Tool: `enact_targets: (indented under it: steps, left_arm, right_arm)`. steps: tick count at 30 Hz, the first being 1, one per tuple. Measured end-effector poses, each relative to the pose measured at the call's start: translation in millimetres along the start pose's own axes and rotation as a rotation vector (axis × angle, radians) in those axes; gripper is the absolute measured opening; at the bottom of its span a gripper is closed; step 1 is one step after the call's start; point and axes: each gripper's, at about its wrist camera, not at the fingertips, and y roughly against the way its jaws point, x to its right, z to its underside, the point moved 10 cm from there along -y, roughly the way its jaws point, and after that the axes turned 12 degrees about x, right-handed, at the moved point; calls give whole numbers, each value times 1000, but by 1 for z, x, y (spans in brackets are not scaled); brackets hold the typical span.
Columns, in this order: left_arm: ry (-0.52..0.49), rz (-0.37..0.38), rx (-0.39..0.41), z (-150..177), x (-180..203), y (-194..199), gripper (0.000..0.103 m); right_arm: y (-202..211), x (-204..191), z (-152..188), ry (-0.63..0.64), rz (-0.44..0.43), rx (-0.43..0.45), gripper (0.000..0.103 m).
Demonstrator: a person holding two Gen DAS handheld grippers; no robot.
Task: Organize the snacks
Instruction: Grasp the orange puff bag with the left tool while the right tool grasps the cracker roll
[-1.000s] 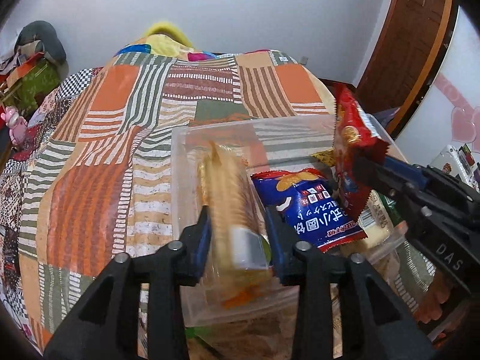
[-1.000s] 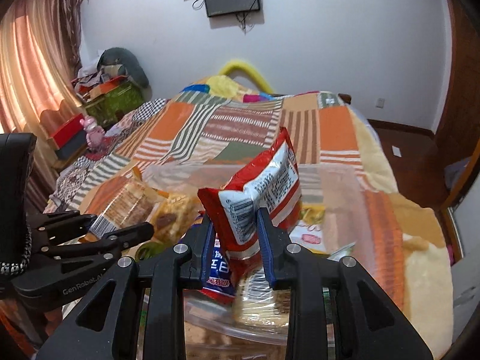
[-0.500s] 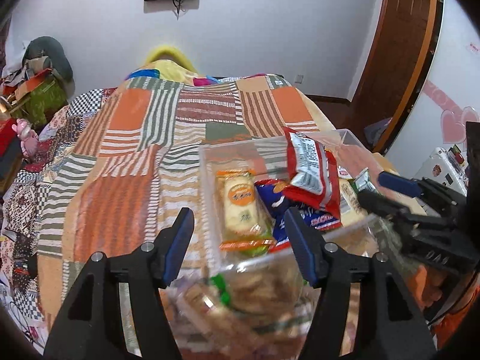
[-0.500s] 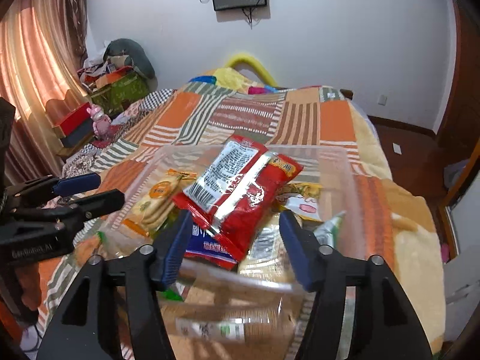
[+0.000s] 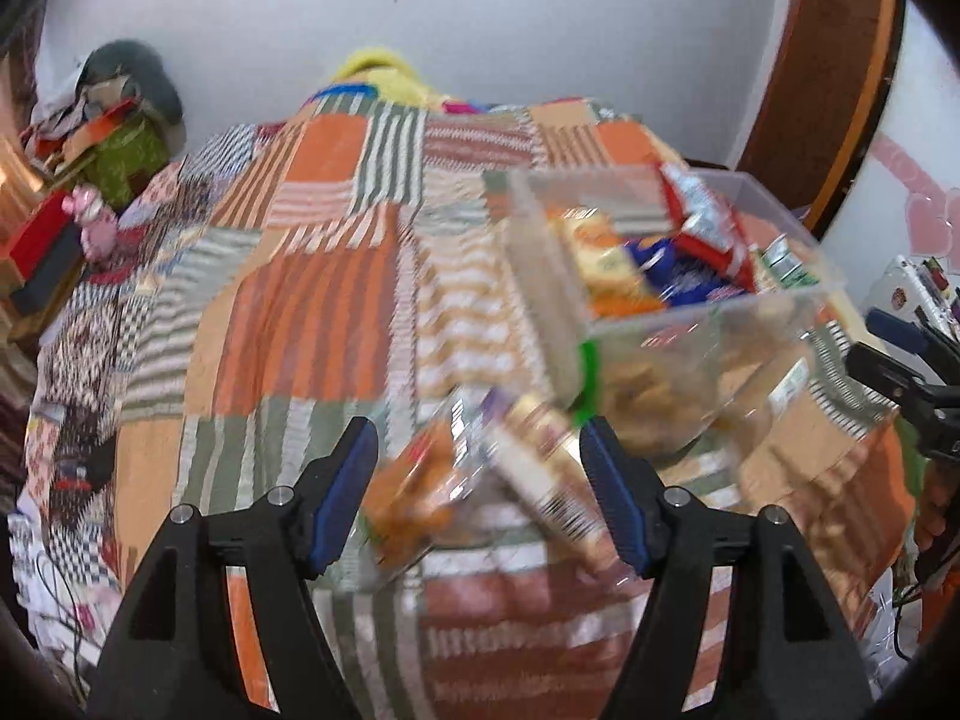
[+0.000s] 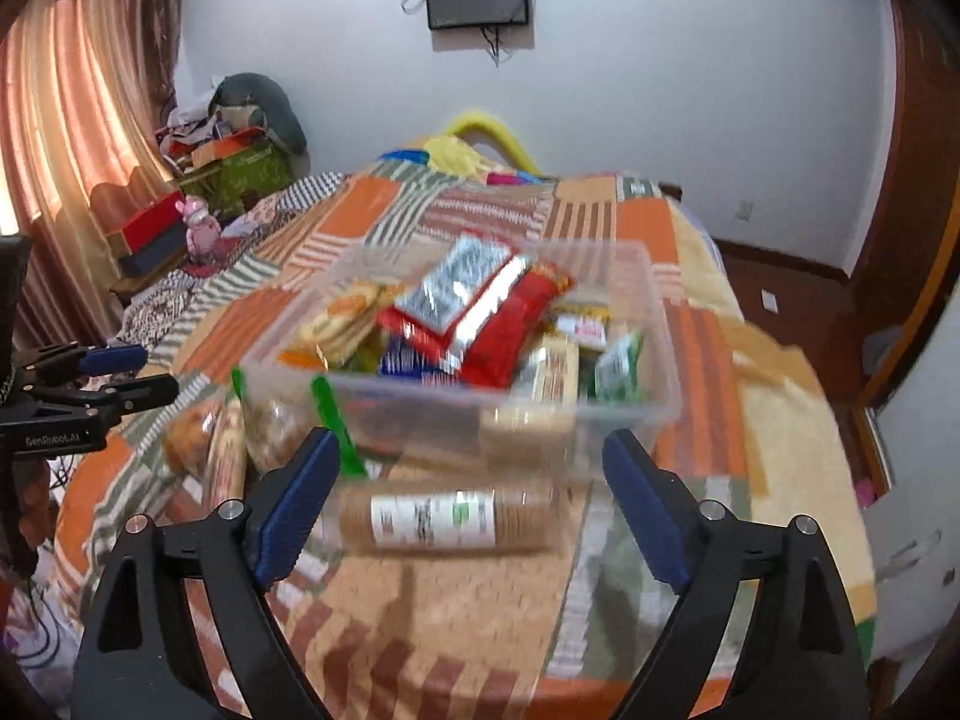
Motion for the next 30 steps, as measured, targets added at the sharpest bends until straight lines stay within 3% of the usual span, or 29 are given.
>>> enact_targets:
  steps: [8,13,16,22,27,30]
  left_arm:
    - [73,-29,-86,46,-30,-32,69]
    - [120,0,-91,56,-36,-42,75]
    - [125,13,-94,56,-36,-47,78]
    - [73,2,-111,59,-30,-64,79]
    - [57,7,-95,60,-28,-68,78]
    - [66,32,-98,61,-28,-65,68]
  right_arm:
    - [-23,-2,37,-131,-11,-122,89]
    - [-42,-6,29,-198,30,-126,89]
    - [-48,-6,25,-227,83,-104,99]
    - [-59,-3,36,-191,188,-139,103]
    - [-54,4,42,-169,146,-168,103]
    - [-48,8,49,-144,128,-193,103]
